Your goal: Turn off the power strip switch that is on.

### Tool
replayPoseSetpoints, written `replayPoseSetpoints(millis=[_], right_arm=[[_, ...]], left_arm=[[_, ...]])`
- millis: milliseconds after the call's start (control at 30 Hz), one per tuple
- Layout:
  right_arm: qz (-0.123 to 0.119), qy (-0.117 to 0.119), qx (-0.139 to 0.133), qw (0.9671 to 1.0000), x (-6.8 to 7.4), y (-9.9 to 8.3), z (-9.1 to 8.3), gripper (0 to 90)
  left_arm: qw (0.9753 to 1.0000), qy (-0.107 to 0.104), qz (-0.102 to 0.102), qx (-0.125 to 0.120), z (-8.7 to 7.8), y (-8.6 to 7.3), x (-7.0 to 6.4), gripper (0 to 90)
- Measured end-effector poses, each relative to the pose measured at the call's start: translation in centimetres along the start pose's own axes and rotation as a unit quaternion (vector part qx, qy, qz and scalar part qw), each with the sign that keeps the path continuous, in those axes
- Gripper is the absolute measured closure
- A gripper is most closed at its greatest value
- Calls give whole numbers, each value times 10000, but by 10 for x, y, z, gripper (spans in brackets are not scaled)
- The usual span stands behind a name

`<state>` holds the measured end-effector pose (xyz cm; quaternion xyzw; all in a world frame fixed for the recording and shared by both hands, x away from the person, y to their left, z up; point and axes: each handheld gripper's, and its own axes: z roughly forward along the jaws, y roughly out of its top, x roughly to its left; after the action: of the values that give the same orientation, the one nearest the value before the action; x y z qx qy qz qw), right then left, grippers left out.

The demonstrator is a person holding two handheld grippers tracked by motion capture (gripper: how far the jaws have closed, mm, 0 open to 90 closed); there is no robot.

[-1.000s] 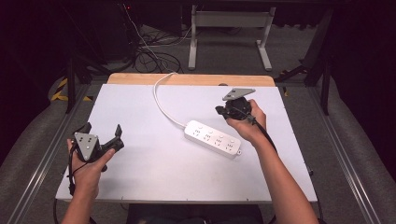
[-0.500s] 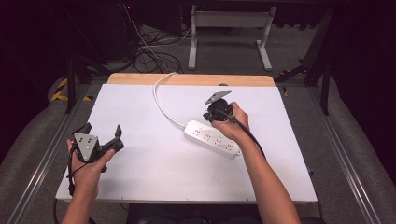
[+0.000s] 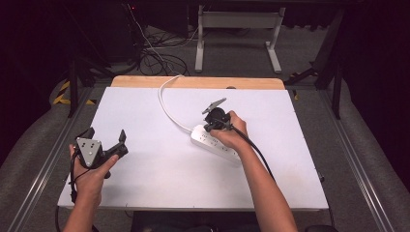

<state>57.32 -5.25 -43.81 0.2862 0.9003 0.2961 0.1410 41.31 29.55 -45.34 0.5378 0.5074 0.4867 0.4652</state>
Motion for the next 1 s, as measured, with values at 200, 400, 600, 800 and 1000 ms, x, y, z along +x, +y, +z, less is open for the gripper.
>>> replayPoseSetpoints(millis=[200,400,600,800,1000], right_arm=[[4,-107,85,9999,2,1,6,900],[155,-65,103,9998,4,0,5,900],[230,-20,135,9996,3,0,5,900],[528,157,104,9984,-2,-1,6,900],[551,166,159,9982,-3,1,6,900]], left_arm=[[10000,-32,-22,19,0,-1,-1,51],[10000,-35,-34,7,0,0,-1,52],[10000,-55,-42,22,0,0,-2,52],[10000,-55,-58,32,0,0,-2,52],[10000,-54,-43,32,1,0,-2,53]])
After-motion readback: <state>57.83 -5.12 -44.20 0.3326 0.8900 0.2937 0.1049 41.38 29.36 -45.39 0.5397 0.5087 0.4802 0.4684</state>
